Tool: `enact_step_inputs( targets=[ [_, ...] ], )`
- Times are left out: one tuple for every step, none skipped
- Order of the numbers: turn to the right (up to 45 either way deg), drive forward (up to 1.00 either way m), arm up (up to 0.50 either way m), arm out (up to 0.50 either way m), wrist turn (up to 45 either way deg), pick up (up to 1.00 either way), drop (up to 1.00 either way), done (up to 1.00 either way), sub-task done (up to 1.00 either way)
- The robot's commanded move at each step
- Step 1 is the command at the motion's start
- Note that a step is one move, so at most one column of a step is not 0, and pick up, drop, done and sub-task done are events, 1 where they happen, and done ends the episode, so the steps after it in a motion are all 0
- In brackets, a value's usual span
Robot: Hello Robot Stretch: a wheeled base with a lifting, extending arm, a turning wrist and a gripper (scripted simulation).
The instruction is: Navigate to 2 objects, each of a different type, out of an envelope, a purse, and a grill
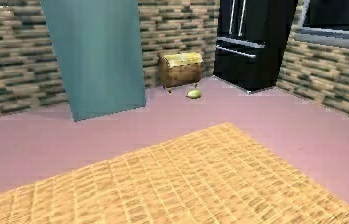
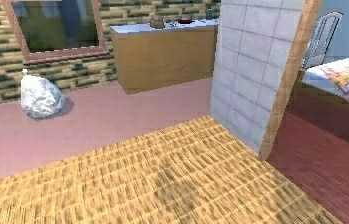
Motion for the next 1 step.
enact_step_inputs(
  targets=[
    [0.0, 1.0, 0.0, 0.0, 0.0, 0.0, 0.0, 0.0, 0.0]
  ],
)
